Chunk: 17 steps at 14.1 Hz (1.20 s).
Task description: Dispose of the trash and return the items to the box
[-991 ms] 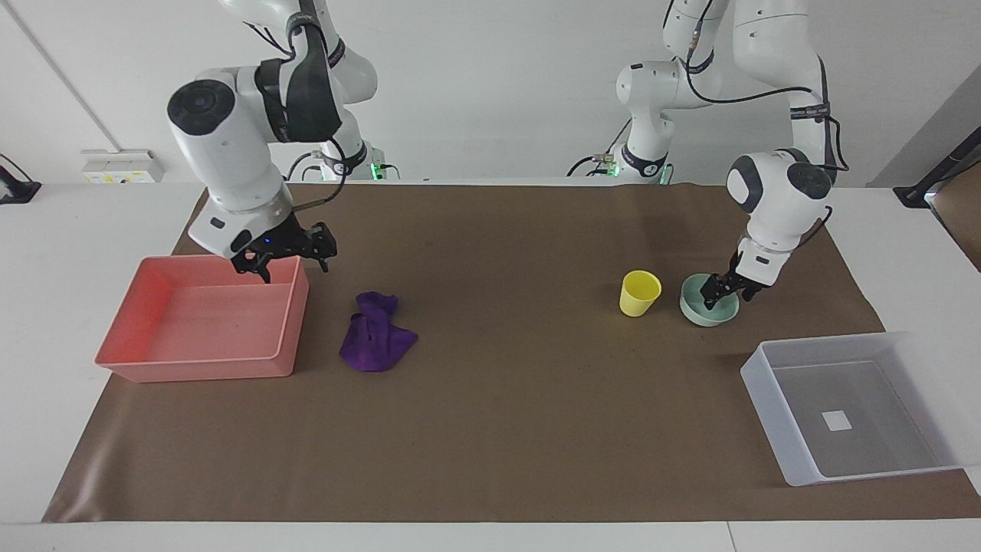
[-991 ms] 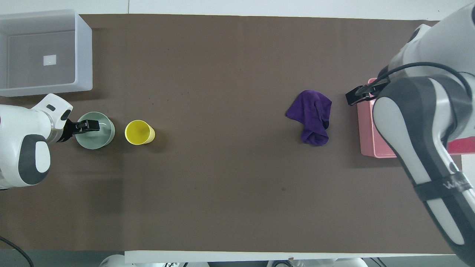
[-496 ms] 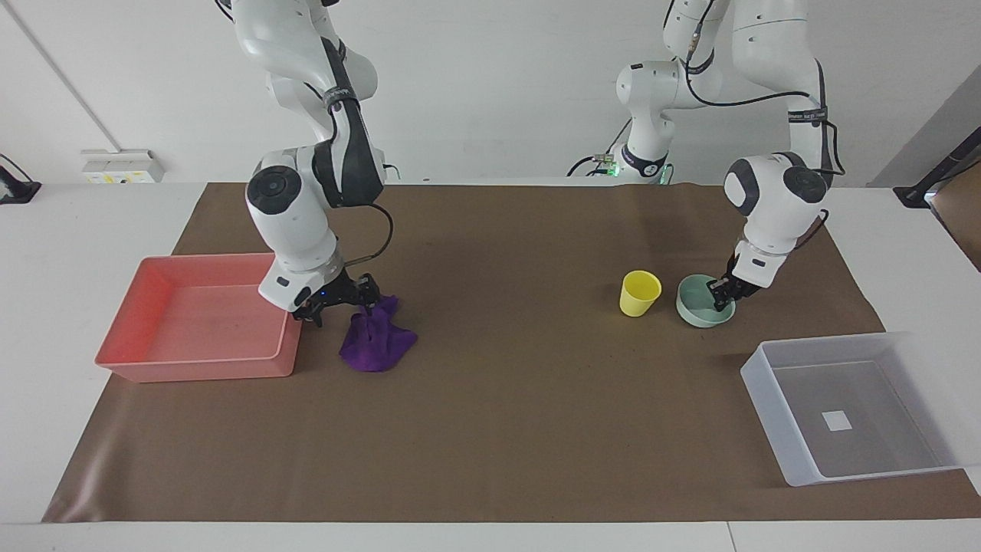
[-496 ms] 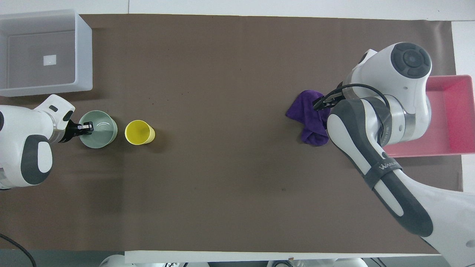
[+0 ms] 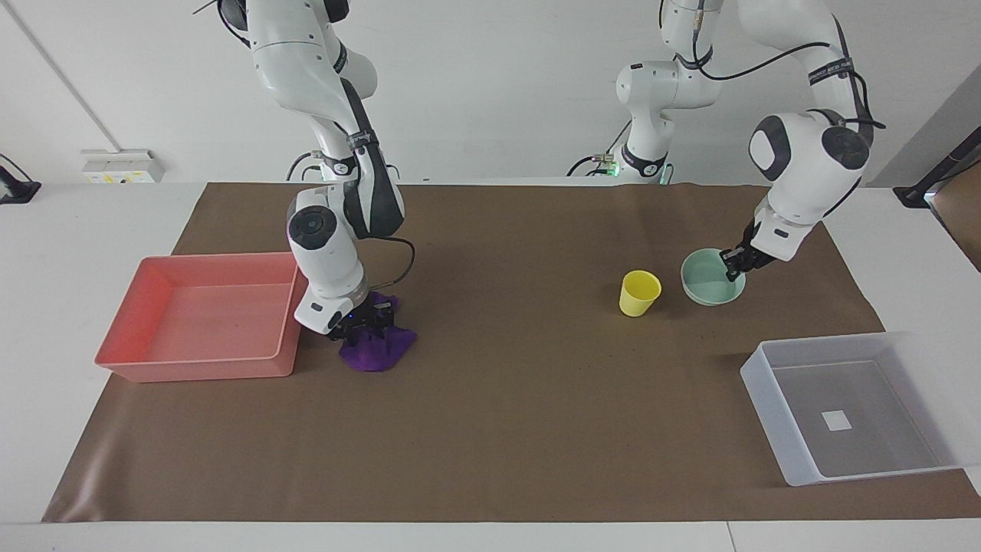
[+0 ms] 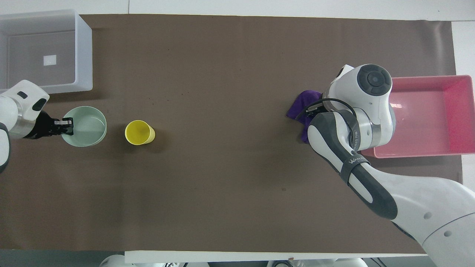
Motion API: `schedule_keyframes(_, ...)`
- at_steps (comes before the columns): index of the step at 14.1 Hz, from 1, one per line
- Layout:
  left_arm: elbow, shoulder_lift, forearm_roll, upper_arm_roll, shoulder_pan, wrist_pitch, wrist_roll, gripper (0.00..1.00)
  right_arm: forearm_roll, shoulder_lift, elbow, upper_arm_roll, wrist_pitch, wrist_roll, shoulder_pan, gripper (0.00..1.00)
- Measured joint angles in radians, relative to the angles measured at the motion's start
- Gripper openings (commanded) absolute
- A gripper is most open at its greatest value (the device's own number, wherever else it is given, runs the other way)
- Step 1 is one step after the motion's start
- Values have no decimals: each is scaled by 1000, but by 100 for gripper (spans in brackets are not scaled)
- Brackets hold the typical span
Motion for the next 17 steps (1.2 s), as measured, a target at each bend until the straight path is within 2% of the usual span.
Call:
schedule_keyframes(2, 139, 25, -57, 7, 28, -74, -2, 0, 0, -4, 4, 0, 0, 0, 0, 0)
schedule_keyframes(4, 294, 105, -97, 13, 100, -105, 4, 0, 0, -19, 21, -3, -13, 0, -7, 0)
schedule_keyframes(7, 534, 313, -112, 16, 174, -93, 8, 0, 0, -77, 116, -9, -181, 0, -40, 0)
schedule_keyframes(9, 664, 463, -119, 15, 194, -40, 8, 0, -1, -131, 173, -12, -289, 0, -86, 0)
schedule_keyframes(11, 719, 574, -121, 14, 196, 67, 8, 0, -2, -182, 189, -15, -346, -8, -134, 0)
schedule_keyframes(14, 720, 679, -122, 11, 196, 187, 8, 2, -7, -214, 181, -18, -383, -99, -252, 2)
schedule_keyframes(15, 719, 701, -122, 11, 196, 217, 8, 26, -7, -214, 171, -19, -383, -146, -307, 3)
schedule_keyframes(16, 716, 717, -122, 10, 196, 254, 8, 83, -7, -214, 152, -20, -375, -186, -361, 3)
schedule_keyframes(17, 704, 727, -123, 10, 196, 302, 8, 100, -7, -214, 128, -21, -356, -218, -404, 4)
